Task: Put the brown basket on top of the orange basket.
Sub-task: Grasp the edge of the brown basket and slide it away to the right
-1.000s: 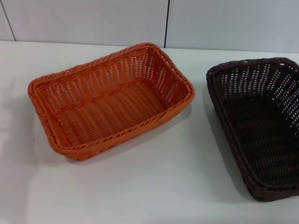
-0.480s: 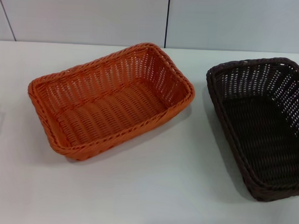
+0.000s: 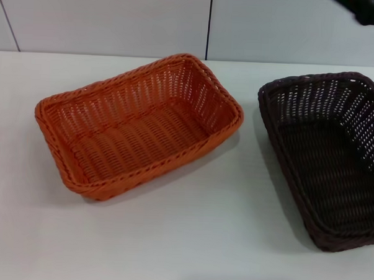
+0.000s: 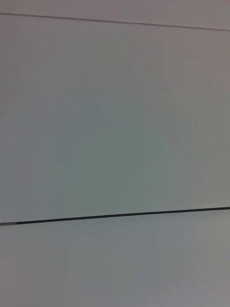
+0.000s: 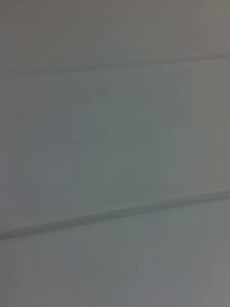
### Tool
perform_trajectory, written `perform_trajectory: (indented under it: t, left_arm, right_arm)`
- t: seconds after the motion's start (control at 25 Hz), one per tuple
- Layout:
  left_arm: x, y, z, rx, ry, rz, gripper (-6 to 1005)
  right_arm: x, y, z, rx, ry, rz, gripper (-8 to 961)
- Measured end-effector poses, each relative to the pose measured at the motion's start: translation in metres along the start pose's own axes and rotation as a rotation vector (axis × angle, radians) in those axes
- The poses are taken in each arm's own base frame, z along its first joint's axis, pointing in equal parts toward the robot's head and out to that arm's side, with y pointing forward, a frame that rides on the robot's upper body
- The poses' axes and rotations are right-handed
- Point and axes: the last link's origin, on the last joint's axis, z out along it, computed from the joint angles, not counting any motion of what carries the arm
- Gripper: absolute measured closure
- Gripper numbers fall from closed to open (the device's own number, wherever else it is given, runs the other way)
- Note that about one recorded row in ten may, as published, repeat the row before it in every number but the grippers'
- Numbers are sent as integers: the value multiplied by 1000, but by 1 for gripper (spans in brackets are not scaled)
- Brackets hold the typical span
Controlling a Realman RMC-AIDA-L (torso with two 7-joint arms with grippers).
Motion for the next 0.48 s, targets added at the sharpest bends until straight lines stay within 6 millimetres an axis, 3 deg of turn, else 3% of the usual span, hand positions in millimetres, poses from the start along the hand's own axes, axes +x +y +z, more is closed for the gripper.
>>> perform_trajectory:
  t: [0.2,0.28,0.36,0.4,0.48]
  left_arm:
    - [-3,0,3,-3,-19,-10,213]
    - [-4,1,3,-4,-26,-9,213]
    - [-6,1,5,-8,-39,-7,213]
    - [-7,3,7,-14,-49,-5,213]
    - [-8,3,8,-16,-53,-4,213]
  right_arm:
    - [-12,13,15,-87,291,110,130]
    - [-14,16,17,-101,332,122,130]
    - [-15,20,21,-118,442,133,130]
    - [-17,23,25,-124,583,120,130]
    - [-20,24,26,-129,647,113,130]
